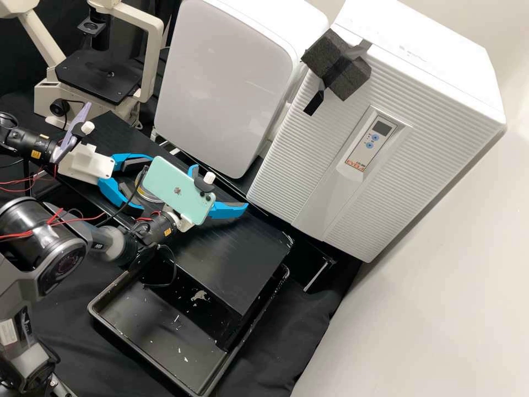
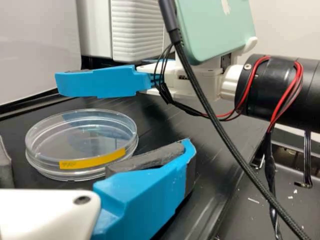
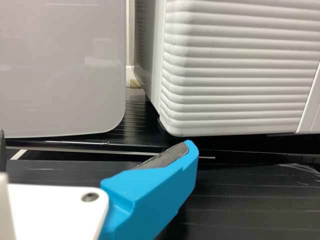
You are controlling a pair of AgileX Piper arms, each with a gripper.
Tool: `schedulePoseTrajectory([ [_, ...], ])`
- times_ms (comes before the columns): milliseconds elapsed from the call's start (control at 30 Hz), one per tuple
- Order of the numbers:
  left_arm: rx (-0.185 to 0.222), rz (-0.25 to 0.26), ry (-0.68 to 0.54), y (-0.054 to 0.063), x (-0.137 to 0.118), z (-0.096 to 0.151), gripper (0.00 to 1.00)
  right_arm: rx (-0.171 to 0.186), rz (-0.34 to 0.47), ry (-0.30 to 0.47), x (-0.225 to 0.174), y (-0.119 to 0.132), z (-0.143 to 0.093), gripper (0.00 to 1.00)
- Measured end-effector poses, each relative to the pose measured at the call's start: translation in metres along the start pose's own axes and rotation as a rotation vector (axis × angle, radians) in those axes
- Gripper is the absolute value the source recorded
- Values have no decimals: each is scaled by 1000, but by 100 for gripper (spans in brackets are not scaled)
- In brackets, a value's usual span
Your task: Place the petri dish on the microscope
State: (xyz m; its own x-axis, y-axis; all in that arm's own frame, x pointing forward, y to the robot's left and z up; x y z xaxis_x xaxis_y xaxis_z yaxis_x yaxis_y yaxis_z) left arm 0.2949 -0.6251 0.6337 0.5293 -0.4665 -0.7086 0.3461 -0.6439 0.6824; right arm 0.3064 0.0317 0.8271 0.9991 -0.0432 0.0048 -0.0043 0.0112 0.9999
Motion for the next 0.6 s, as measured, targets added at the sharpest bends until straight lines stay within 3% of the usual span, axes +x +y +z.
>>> schedulePoseTrajectory([
  [133, -9, 7, -6, -3, 2, -1, 100, 0, 0, 0, 0, 0, 0, 100],
  [400, 16, 32, 2, -8, 5, -4, 100, 0, 0, 0, 0, 0, 0, 100],
  [433, 16, 36, 3, -7, 5, -4, 0, 0, 0, 0, 0, 0, 0, 100],
  [600, 30, 51, 12, -10, 4, -3, 0, 0, 0, 0, 0, 0, 0, 100],
])
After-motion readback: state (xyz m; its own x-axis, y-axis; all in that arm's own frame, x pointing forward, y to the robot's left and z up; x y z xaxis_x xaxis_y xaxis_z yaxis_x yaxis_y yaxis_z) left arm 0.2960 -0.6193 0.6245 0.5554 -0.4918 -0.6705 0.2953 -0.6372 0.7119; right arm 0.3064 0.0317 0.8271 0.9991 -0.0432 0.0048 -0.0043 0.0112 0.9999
